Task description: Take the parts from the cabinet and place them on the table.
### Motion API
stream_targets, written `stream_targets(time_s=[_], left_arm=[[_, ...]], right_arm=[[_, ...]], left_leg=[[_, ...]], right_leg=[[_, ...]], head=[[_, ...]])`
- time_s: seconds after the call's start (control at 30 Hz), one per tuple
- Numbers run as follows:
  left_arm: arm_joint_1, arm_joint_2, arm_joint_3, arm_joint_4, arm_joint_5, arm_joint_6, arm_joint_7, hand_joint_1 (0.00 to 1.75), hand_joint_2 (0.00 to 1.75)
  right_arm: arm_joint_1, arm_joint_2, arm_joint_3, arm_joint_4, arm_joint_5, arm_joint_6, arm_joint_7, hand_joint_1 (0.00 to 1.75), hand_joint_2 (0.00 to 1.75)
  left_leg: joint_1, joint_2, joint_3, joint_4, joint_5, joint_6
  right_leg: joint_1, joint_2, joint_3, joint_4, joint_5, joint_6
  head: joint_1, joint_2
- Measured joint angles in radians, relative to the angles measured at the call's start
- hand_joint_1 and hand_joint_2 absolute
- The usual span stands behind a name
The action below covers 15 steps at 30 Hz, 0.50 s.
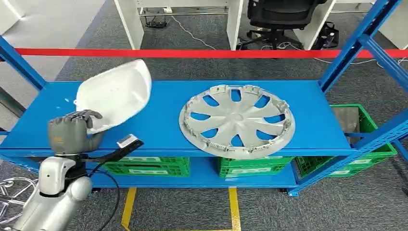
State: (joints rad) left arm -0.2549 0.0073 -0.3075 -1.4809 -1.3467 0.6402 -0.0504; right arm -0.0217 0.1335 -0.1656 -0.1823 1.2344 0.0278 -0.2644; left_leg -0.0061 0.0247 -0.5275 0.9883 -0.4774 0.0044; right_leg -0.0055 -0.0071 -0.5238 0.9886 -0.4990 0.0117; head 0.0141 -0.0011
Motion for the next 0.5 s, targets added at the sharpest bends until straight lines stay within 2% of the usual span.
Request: stream_targets(time_s=[0.17,0.5], left_arm=[[0.007,0.009,-0.018,-0.078,-0.065,0.046,0.001,1.75,1.75],[0.034,0.023,-0.023,-0.17,-0.101,0.051,0.014,1.75,1.75]], right_arm=[[0.0,0.0,0.0,0.0,0.0,0.0,-0.002,0.0,0.0],[0.001,0.0,0.0,0.0,0.0,0.0,-0.005,0.0,0.0]], left_leg=[[0.0,0.0,0.0,0.0,0.0,0.0],[0.0,0.0,0.0,0.0,0.0,0.0]], right_leg=[[0.0,0.0,0.0,0.0,0.0,0.0],[0.0,0.0,0.0,0.0,0.0,0.0]], head=[[0.0,0.0],[0.0,0.0]])
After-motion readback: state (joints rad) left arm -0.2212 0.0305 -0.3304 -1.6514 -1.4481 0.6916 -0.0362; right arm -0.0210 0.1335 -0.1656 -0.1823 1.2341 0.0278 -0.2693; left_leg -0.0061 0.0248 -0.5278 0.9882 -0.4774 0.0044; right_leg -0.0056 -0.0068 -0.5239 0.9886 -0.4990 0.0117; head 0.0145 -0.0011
